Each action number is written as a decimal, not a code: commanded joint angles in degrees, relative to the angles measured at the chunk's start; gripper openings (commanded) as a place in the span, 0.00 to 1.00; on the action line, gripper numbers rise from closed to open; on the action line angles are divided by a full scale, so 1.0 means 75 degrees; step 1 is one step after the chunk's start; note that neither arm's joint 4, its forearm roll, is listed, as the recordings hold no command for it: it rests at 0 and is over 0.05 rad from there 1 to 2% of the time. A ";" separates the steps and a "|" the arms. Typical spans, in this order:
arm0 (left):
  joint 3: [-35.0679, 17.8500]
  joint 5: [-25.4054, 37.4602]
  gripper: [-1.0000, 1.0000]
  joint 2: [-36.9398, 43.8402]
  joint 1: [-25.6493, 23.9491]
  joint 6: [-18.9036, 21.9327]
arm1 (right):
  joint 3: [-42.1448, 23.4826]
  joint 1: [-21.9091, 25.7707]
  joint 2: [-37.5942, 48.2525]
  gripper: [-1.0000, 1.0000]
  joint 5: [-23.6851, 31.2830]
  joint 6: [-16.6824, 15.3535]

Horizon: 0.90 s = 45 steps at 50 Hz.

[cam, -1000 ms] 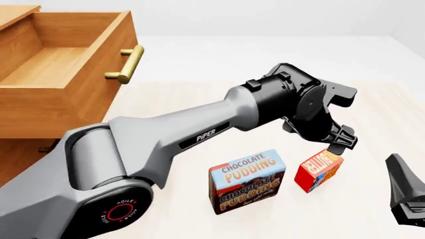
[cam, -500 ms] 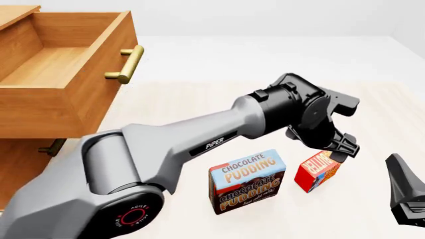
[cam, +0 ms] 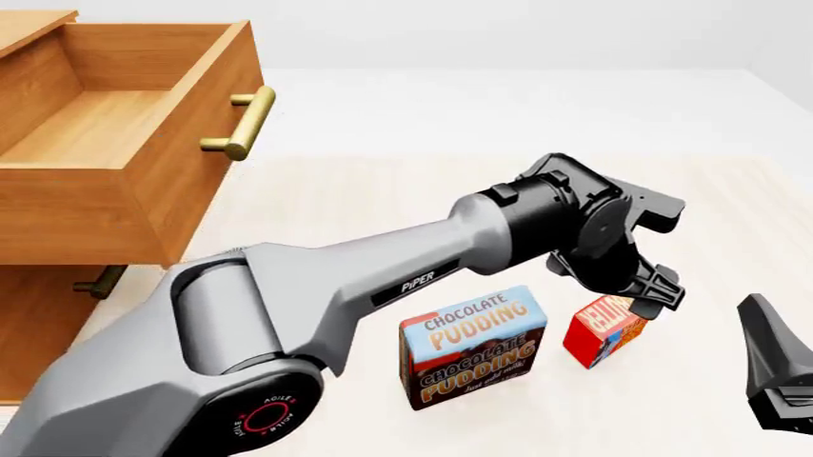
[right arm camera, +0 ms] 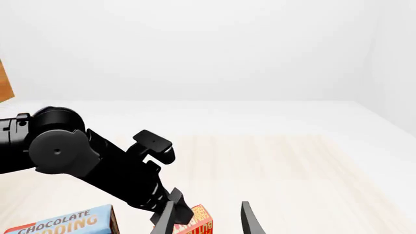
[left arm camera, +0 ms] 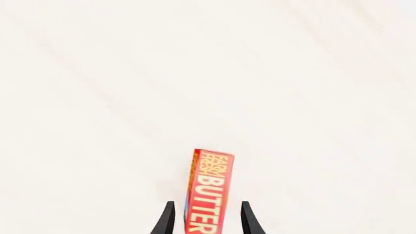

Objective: Put the butter at the back in the top drawer of the cabinet and close it.

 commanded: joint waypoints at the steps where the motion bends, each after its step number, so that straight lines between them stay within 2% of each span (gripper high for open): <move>1: 0.0011 -0.0040 1.00 0.0054 0.0019 -0.0012 | 0.0000 0.0000 0.0000 1.00 0.0000 0.0000; 45: 0.0093 -0.0219 1.00 0.0294 -0.0048 -0.0250 | 0.0000 0.0000 0.0000 1.00 0.0000 0.0000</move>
